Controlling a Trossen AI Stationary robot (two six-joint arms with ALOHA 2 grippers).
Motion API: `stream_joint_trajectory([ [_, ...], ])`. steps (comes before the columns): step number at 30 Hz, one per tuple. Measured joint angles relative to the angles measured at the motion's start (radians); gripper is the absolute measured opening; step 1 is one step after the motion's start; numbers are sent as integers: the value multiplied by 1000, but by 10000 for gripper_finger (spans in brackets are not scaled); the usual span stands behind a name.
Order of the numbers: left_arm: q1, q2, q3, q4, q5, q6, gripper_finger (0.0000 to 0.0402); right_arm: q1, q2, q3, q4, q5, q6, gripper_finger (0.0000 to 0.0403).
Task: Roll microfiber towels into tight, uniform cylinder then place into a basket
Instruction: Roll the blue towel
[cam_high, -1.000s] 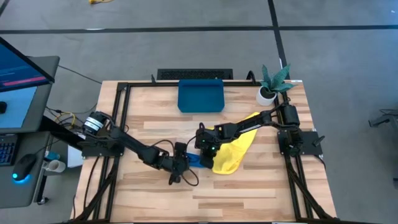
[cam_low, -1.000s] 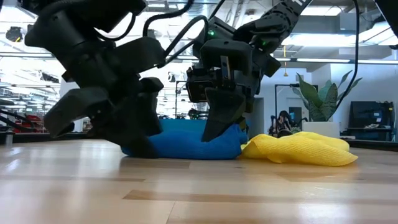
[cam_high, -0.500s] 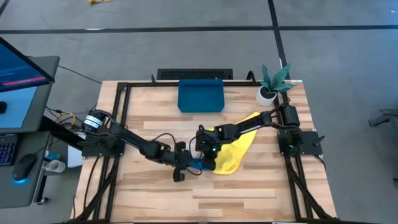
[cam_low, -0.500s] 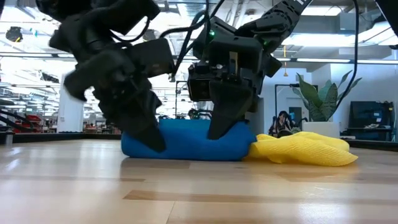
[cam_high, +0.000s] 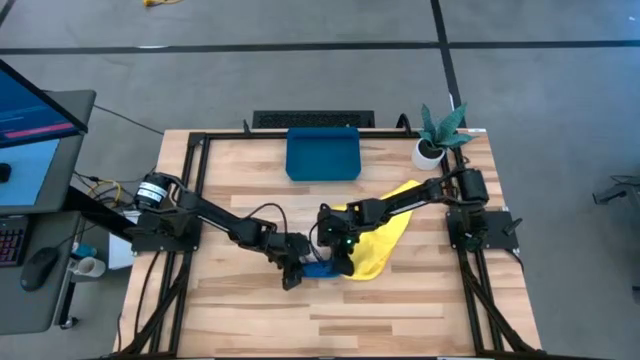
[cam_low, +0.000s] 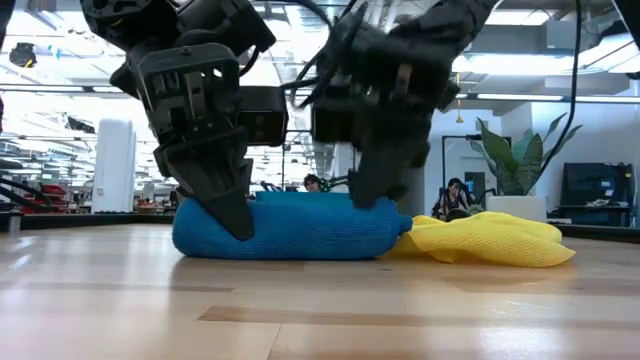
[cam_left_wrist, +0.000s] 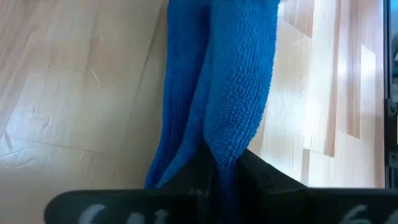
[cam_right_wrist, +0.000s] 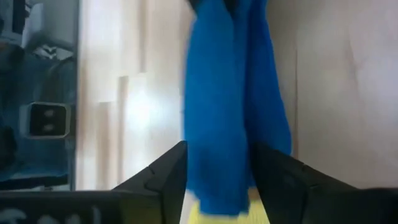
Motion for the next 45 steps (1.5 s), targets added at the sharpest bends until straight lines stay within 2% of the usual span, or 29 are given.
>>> stream_joint_trajectory([
  [4,3,0,0,1,6,0,23,31,-91,0,-86,58,-52,178],
  [10,4,1,-1,2,13,0,26,141,-196,0,-108,295,-148,166],
  [17,4,1,-1,3,11,0,22,305,-195,-17,-19,541,-251,158],
  [22,4,1,-3,10,10,0,24,375,-195,-18,32,692,-321,150],
  [27,4,1,-4,17,8,0,24,394,-191,-17,116,712,-387,142],
  [33,4,1,-3,17,7,1,20,370,-114,-10,175,709,-388,143],
  [35,4,1,-4,18,7,0,21,361,-94,-21,129,709,-388,145],
  [38,4,1,-3,14,6,0,22,343,-39,-14,171,710,-388,148],
  [45,4,1,-3,14,6,0,21,334,1,-19,170,710,-388,159],
])
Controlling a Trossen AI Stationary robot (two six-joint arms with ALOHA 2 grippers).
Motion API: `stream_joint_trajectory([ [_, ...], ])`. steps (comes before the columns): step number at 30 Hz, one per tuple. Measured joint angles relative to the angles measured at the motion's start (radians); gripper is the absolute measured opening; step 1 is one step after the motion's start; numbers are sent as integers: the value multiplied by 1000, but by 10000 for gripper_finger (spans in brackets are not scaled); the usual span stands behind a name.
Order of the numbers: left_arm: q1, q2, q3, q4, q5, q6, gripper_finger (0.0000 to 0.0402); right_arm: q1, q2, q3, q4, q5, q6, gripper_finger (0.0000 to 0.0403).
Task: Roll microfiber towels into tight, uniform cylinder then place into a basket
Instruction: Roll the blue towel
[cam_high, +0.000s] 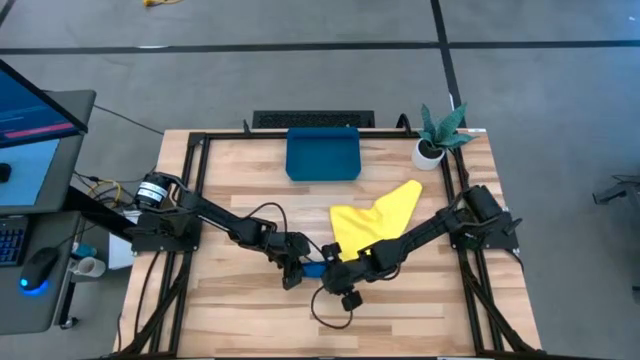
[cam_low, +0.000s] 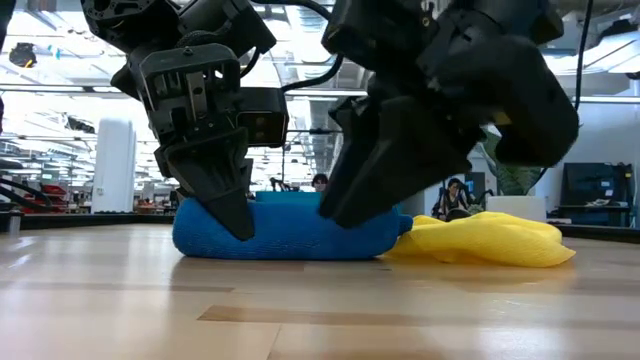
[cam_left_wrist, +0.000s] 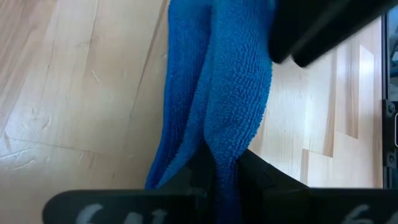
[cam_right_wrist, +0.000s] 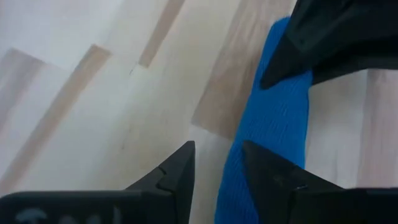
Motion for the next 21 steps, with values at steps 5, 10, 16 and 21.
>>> stream_joint_trajectory([
  [5,0,0,0,0,0,-1,22,0,-4,2,2,0,1,161],
  [10,0,0,0,0,0,-1,23,-31,0,2,-20,-1,74,152],
  [16,0,0,0,0,0,-2,23,-67,2,2,-48,-7,158,143],
  [21,0,0,0,3,-1,-2,23,-87,1,5,-88,-72,219,141],
])
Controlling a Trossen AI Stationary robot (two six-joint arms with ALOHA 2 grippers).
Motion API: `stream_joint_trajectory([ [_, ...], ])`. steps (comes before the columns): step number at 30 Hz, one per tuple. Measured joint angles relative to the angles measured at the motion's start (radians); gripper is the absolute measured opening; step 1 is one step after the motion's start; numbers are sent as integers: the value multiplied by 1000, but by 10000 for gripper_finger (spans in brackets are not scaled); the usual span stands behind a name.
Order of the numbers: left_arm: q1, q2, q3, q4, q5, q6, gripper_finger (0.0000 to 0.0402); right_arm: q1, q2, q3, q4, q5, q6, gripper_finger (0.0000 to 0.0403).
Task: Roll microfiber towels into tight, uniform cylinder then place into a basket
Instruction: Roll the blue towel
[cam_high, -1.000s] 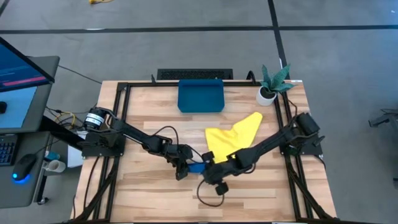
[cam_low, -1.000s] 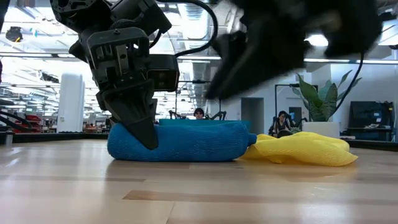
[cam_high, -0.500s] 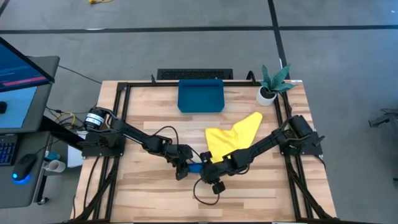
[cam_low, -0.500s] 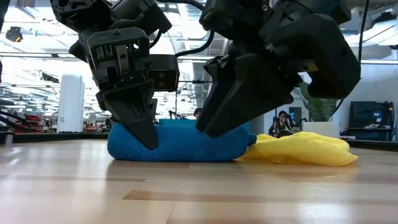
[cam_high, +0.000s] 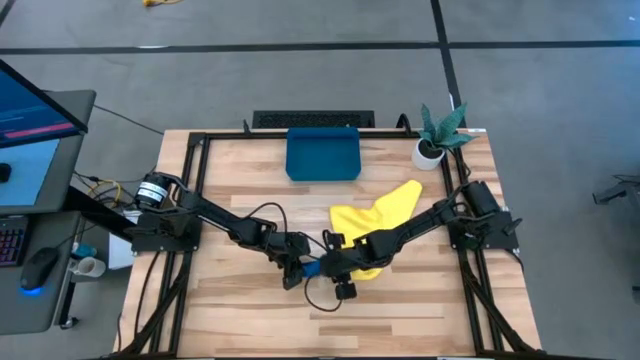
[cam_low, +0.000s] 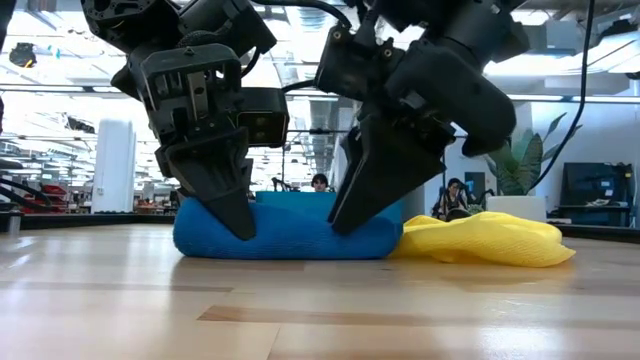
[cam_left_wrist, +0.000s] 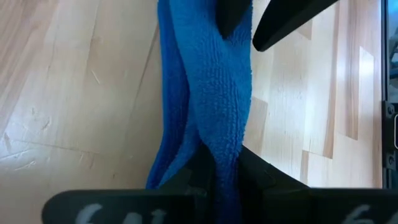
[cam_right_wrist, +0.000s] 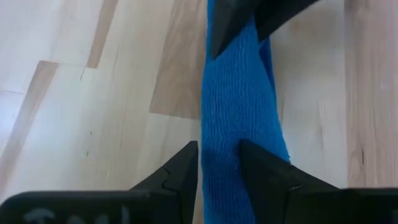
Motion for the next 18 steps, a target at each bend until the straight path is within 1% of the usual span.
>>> stream_joint_trajectory([
  [3,-1,1,0,10,-16,0,25,-1,0,0,-5,-7,10,141],
  [6,-1,2,-1,25,-27,22,39,-6,0,0,-12,-10,14,141],
  [8,-1,2,-1,32,-26,45,55,-11,18,1,-5,-11,18,141],
  [13,-2,2,-1,37,-25,42,107,-20,66,4,18,-42,19,139],
  [18,-1,1,0,37,-3,98,148,-20,67,4,19,-48,52,132],
])
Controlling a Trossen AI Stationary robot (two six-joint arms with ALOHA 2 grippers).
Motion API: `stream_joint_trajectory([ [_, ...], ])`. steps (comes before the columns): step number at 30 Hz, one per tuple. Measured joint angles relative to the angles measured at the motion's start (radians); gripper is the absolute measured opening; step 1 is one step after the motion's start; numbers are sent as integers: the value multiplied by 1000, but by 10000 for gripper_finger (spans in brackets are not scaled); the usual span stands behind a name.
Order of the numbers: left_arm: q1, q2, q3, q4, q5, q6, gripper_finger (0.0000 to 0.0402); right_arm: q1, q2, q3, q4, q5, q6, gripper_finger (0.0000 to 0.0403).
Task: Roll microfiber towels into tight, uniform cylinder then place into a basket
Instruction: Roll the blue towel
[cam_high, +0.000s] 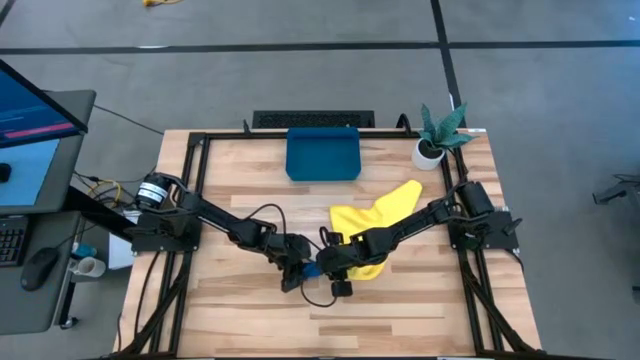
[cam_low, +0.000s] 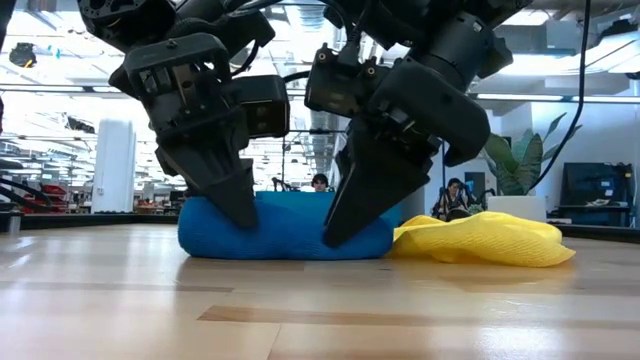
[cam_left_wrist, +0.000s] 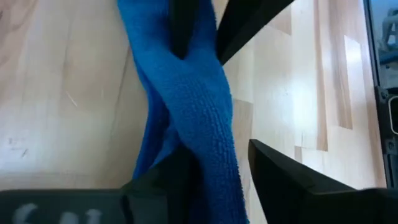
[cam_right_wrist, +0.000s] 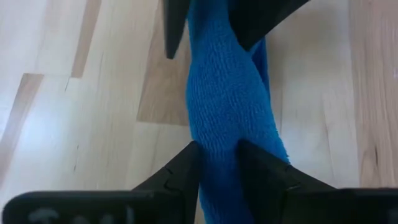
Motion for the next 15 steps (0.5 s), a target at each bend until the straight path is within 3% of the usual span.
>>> stream_joint_trajectory([
  [7,-1,-54,-2,-65,-12,53,157,2,-6,-5,30,-13,14,127],
  [15,-37,-186,-5,-225,-162,75,158,0,-5,-6,42,-15,19,126],
])
